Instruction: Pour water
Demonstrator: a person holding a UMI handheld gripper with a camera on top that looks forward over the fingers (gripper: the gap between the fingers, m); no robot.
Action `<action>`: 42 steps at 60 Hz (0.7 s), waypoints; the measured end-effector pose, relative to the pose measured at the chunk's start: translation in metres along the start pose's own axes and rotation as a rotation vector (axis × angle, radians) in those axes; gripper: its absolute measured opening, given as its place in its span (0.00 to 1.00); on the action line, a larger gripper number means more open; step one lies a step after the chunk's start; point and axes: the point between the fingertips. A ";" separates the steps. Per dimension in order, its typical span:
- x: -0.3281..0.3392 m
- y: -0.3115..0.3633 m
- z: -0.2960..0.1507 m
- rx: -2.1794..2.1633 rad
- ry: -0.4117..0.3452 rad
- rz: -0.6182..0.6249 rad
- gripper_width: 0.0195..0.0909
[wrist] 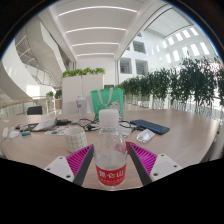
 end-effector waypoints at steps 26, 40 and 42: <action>-0.021 0.000 0.024 -0.106 0.159 -0.031 0.21; -0.065 -0.081 -0.094 0.198 0.152 0.142 0.21; -0.076 -0.081 -0.115 0.345 0.169 0.160 0.21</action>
Point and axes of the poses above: the point between the fingertips, and its own axes, seen from behind it with the camera up: y to the left, z down, x backward, against the way the camera looks, and after that the axes turned 5 degrees about -x, right-handed
